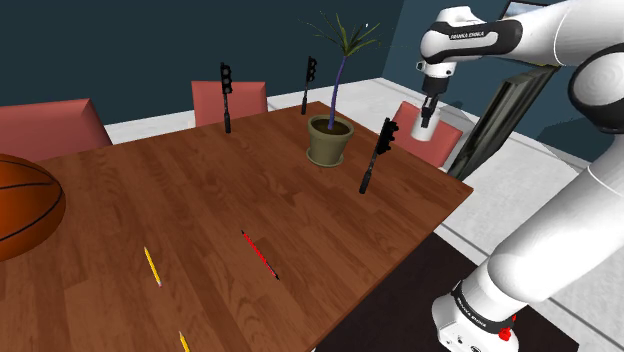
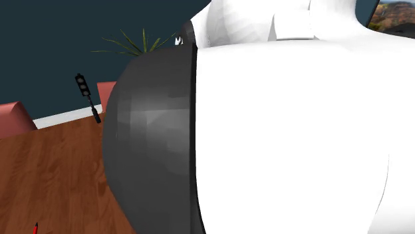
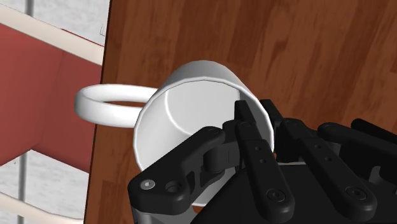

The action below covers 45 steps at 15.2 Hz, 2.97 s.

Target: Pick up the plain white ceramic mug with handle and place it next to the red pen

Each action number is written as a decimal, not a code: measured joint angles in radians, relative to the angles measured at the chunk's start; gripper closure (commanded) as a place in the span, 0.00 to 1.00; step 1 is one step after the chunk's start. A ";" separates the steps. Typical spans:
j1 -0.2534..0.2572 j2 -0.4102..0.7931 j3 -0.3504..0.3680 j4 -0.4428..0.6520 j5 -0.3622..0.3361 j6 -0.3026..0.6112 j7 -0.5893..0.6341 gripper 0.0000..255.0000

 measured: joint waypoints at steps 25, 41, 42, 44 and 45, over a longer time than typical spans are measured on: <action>0.268 0.049 0.305 0.076 0.096 -0.087 0.546 1.00; 0.449 0.389 0.446 0.538 0.132 -0.219 0.859 1.00; 0.461 0.417 0.452 0.581 0.131 -0.235 0.876 1.00; 0.486 0.497 0.461 0.703 0.128 -0.277 0.907 1.00; 0.502 0.533 0.466 0.757 0.126 -0.295 0.926 1.00</action>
